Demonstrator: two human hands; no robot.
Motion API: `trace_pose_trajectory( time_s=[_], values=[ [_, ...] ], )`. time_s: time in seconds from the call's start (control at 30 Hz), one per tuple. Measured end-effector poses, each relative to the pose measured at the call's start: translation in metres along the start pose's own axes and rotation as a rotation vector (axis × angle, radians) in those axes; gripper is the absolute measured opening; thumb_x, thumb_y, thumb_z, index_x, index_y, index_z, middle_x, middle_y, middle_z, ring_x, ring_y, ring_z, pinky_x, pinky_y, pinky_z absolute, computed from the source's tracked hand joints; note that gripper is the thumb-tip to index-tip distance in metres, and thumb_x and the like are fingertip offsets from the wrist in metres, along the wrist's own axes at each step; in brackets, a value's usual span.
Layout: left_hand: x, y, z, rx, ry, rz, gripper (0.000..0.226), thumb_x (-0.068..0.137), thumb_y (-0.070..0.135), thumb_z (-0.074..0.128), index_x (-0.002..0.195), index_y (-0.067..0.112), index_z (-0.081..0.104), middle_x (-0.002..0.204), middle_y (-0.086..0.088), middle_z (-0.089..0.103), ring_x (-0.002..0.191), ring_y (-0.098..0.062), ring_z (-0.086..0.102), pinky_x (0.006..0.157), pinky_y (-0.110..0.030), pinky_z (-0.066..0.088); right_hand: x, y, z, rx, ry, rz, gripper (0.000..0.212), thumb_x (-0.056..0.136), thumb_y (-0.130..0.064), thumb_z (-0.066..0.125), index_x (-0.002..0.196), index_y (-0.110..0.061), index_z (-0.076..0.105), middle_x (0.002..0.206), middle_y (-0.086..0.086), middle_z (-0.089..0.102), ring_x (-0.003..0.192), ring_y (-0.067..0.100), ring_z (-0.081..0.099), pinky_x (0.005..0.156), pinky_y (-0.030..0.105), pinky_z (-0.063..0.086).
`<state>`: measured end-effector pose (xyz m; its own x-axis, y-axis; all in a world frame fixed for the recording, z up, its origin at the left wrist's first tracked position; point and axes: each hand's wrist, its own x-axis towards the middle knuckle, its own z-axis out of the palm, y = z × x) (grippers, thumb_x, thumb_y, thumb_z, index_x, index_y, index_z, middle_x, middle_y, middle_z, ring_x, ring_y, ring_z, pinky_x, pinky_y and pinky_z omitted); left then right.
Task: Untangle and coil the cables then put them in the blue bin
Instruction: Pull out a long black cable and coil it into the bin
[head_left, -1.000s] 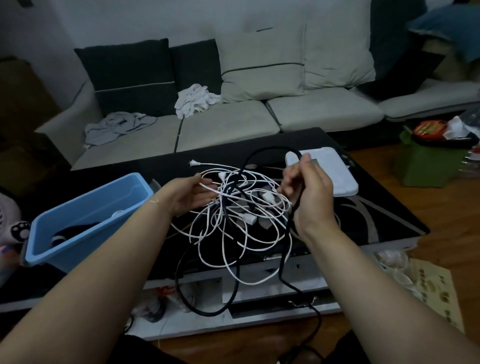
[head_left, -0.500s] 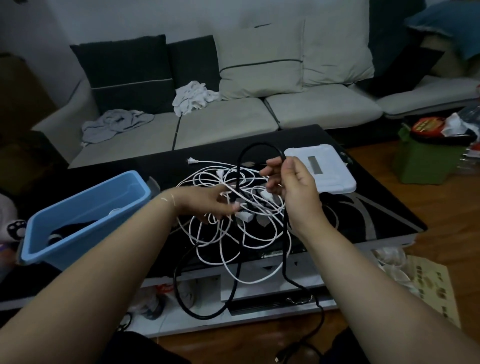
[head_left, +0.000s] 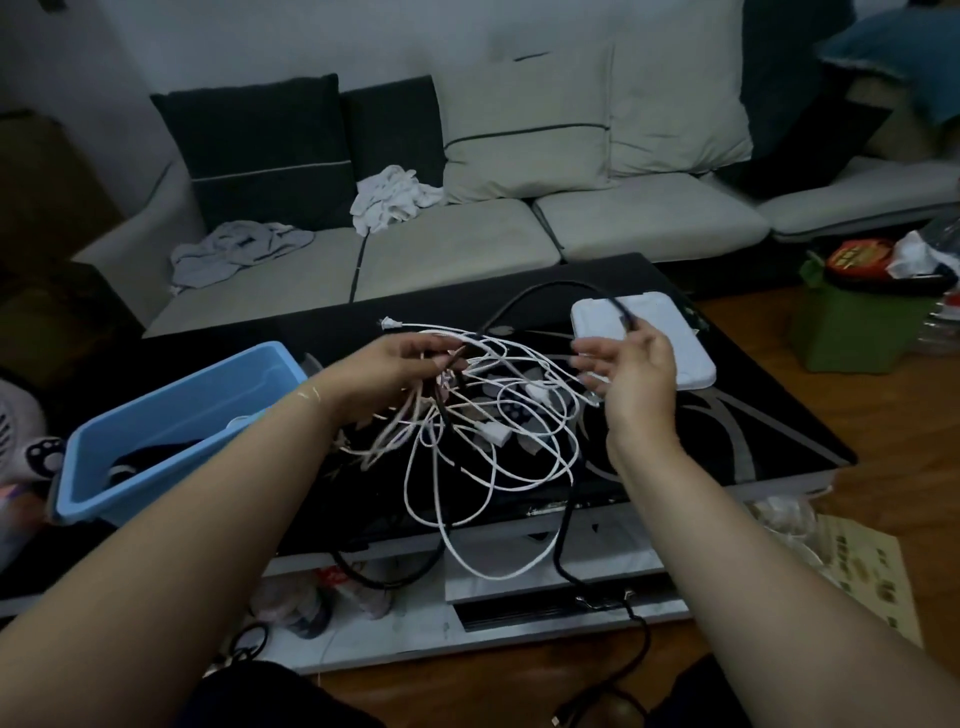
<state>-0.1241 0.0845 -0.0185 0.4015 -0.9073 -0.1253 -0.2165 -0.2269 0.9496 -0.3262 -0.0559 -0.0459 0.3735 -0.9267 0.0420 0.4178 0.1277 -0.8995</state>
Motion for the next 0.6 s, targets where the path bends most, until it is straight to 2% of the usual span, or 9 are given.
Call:
trace_pose_trajectory(
  time_s=[0.07, 0.13, 0.23, 0.33, 0.4, 0.47, 0.5, 0.53, 0.6],
  values=[
    [0.002, 0.011, -0.003, 0.229, -0.007, 0.070, 0.031, 0.096, 0.000, 0.052, 0.122, 0.017, 0.057, 0.108, 0.002, 0.072, 0.094, -0.003, 0.067, 0.074, -0.017, 0.051, -0.001, 0.001, 0.003, -0.082, -0.134, 0.034, 0.021, 0.103, -0.020, 0.032, 0.119, -0.019, 0.045, 0.072, 0.003, 0.070, 0.052, 0.011, 0.059, 0.053, 0.021, 0.047],
    [0.002, 0.023, -0.004, 0.383, -0.064, 0.078, 0.035, 0.096, 0.000, 0.052, 0.123, 0.022, 0.053, 0.111, 0.003, 0.071, 0.090, 0.002, 0.067, 0.071, -0.013, 0.050, -0.002, 0.002, 0.004, -0.127, -0.206, 0.056, 0.030, 0.102, -0.035, 0.038, 0.116, -0.014, 0.054, 0.065, -0.001, 0.068, 0.044, 0.009, 0.051, 0.046, 0.020, 0.044],
    [0.003, 0.035, -0.004, 0.574, -0.132, 0.076, 0.041, 0.095, 0.006, 0.058, 0.133, 0.022, 0.051, 0.117, 0.003, 0.069, 0.100, -0.002, 0.065, 0.080, -0.014, 0.051, -0.002, 0.000, 0.001, -0.124, -0.232, 0.077, 0.041, 0.096, -0.053, 0.044, 0.105, -0.017, 0.062, 0.062, -0.004, 0.064, 0.043, 0.009, 0.046, 0.042, 0.020, 0.043],
    [0.006, 0.041, -0.010, 0.746, -0.102, 0.069, 0.040, 0.093, 0.014, 0.062, 0.132, 0.019, 0.057, 0.113, 0.000, 0.070, 0.101, -0.013, 0.065, 0.092, -0.029, 0.051, 0.001, -0.004, -0.002, -0.207, -0.187, 0.086, 0.054, 0.089, -0.063, 0.049, 0.074, -0.015, 0.070, 0.066, 0.000, 0.066, 0.049, 0.009, 0.054, 0.047, 0.022, 0.047],
    [0.007, 0.044, -0.014, 0.770, -0.096, 0.068, 0.029, 0.094, 0.014, 0.062, 0.123, 0.018, 0.065, 0.099, 0.006, 0.074, 0.085, 0.001, 0.065, 0.079, -0.018, 0.051, 0.002, -0.005, -0.004, -0.352, -0.199, 0.101, 0.070, 0.081, -0.074, 0.047, 0.058, -0.011, 0.067, 0.061, 0.005, 0.068, 0.050, 0.013, 0.059, 0.050, 0.025, 0.049],
    [0.007, 0.048, -0.016, 0.803, -0.108, 0.069, 0.018, 0.095, 0.014, 0.060, 0.107, 0.025, 0.069, 0.086, 0.014, 0.073, 0.072, 0.007, 0.062, 0.069, -0.011, 0.045, 0.002, -0.003, -0.004, -0.476, -0.258, 0.109, 0.069, 0.079, -0.076, 0.045, 0.065, -0.012, 0.066, 0.068, 0.007, 0.071, 0.048, 0.014, 0.061, 0.053, 0.027, 0.050],
    [0.007, 0.050, -0.015, 0.821, -0.123, 0.069, 0.017, 0.096, 0.013, 0.059, 0.102, 0.026, 0.069, 0.082, 0.014, 0.072, 0.067, 0.007, 0.061, 0.066, -0.010, 0.044, 0.001, -0.001, -0.004, -0.523, -0.278, 0.092, 0.062, 0.082, -0.073, 0.046, 0.078, -0.015, 0.067, 0.076, 0.005, 0.072, 0.049, 0.012, 0.062, 0.055, 0.029, 0.052],
    [0.007, 0.052, -0.013, 0.847, -0.147, 0.074, 0.018, 0.096, 0.012, 0.058, 0.100, 0.025, 0.069, 0.080, 0.014, 0.072, 0.064, 0.005, 0.060, 0.063, -0.010, 0.044, 0.000, 0.001, -0.004, -0.590, -0.274, 0.043, 0.057, 0.084, -0.071, 0.046, 0.096, -0.018, 0.065, 0.087, 0.000, 0.071, 0.055, 0.011, 0.064, 0.061, 0.033, 0.054],
    [0.008, 0.053, -0.006, 0.953, -0.189, 0.091, 0.020, 0.095, 0.010, 0.058, 0.097, 0.027, 0.069, 0.083, 0.008, 0.072, 0.068, -0.003, 0.063, 0.066, -0.016, 0.049, 0.001, 0.003, -0.006, -0.850, -0.202, -0.173, 0.061, 0.084, -0.069, 0.047, 0.125, -0.024, 0.051, 0.109, -0.011, 0.064, 0.085, 0.013, 0.066, 0.074, 0.036, 0.051]
  ],
)
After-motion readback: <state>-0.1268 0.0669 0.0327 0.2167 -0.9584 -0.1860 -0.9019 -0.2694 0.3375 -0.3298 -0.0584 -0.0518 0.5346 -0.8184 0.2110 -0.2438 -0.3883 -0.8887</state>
